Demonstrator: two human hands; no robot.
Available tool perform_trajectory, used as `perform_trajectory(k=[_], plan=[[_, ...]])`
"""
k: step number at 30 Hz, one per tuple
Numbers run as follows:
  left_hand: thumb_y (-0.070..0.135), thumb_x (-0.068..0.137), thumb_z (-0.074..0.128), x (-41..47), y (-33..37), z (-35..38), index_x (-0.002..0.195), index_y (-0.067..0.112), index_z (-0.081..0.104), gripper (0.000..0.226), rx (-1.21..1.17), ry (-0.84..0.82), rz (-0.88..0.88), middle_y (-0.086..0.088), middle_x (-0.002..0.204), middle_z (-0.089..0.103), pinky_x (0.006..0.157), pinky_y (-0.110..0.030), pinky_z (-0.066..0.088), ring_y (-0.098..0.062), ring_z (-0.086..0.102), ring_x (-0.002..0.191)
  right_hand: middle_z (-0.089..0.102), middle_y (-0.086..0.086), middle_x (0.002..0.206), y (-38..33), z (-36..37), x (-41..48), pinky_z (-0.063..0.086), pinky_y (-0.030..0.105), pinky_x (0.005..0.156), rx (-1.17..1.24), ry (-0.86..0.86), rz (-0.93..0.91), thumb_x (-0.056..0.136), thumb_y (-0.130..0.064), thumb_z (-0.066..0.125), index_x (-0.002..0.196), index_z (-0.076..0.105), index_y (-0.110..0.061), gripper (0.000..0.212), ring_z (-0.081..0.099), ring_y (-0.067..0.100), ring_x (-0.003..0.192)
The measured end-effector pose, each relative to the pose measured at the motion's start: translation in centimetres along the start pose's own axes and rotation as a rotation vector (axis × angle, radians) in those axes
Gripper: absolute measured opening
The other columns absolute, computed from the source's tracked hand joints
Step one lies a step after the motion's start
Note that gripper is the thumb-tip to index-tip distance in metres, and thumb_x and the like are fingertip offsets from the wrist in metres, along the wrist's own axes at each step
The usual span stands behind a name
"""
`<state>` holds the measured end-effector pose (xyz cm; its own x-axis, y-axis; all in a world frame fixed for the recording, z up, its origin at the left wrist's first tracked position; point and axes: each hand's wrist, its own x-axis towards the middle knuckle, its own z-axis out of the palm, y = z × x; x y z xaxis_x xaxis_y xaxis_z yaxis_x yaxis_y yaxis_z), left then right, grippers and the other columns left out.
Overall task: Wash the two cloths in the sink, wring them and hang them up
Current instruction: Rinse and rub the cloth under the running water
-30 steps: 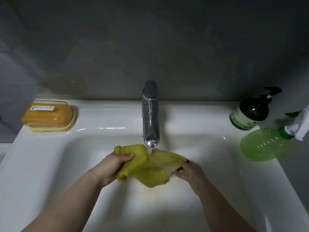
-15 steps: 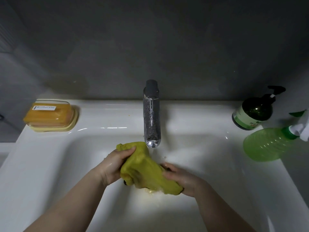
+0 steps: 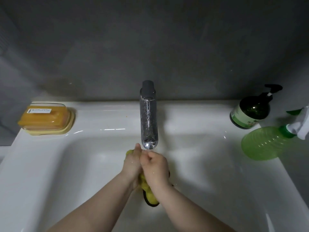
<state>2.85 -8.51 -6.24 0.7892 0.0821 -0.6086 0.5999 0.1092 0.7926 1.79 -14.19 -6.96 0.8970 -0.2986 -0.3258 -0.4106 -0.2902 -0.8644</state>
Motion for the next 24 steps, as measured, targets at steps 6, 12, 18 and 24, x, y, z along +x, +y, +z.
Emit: perform_trajectory(k=[6,12,18,24], plan=[[0.015,0.093,0.039,-0.5,1.2,0.0,0.058,0.012,0.039,0.036,0.013,0.053,-0.03,-0.007,0.051,0.043,0.032,-0.012,0.032,-0.009,0.046,0.029,0.059,0.009,0.06,-0.2,0.2,0.4,0.044,0.031,0.062,0.007,-0.03,0.035,0.076,-0.033,0.047,0.05,0.059,-0.019,0.032,0.053,0.02,0.065],[0.014,0.095,0.041,-1.6,0.9,0.2,0.062,0.009,0.048,0.034,-0.114,-0.071,-0.1,-0.004,0.038,0.052,0.031,-0.012,0.039,-0.007,0.05,0.028,0.056,0.003,0.055,-0.2,-0.4,1.0,0.035,0.023,0.059,0.072,0.014,0.077,0.08,-0.018,0.054,0.049,0.056,-0.018,0.031,0.049,0.018,0.064],[0.023,0.093,0.046,-1.9,0.7,0.1,0.064,0.009,0.054,0.033,-0.206,-0.101,-0.139,-0.004,0.045,0.059,0.039,-0.016,0.045,-0.014,0.058,0.04,0.04,-0.004,0.047,-0.2,-0.6,0.9,0.031,0.025,0.061,0.04,0.05,0.056,0.084,-0.012,0.052,0.04,0.036,-0.02,0.047,0.044,0.019,0.063],[0.025,0.095,0.041,-1.9,0.6,0.2,0.067,0.01,0.049,0.033,-0.21,-0.097,-0.128,-0.009,0.055,0.055,0.042,-0.019,0.046,-0.018,0.056,0.045,0.045,0.004,0.05,-0.1,-0.6,0.3,0.03,0.028,0.057,0.028,0.068,0.036,0.086,-0.013,0.049,0.044,0.044,-0.016,0.042,0.042,0.018,0.064]])
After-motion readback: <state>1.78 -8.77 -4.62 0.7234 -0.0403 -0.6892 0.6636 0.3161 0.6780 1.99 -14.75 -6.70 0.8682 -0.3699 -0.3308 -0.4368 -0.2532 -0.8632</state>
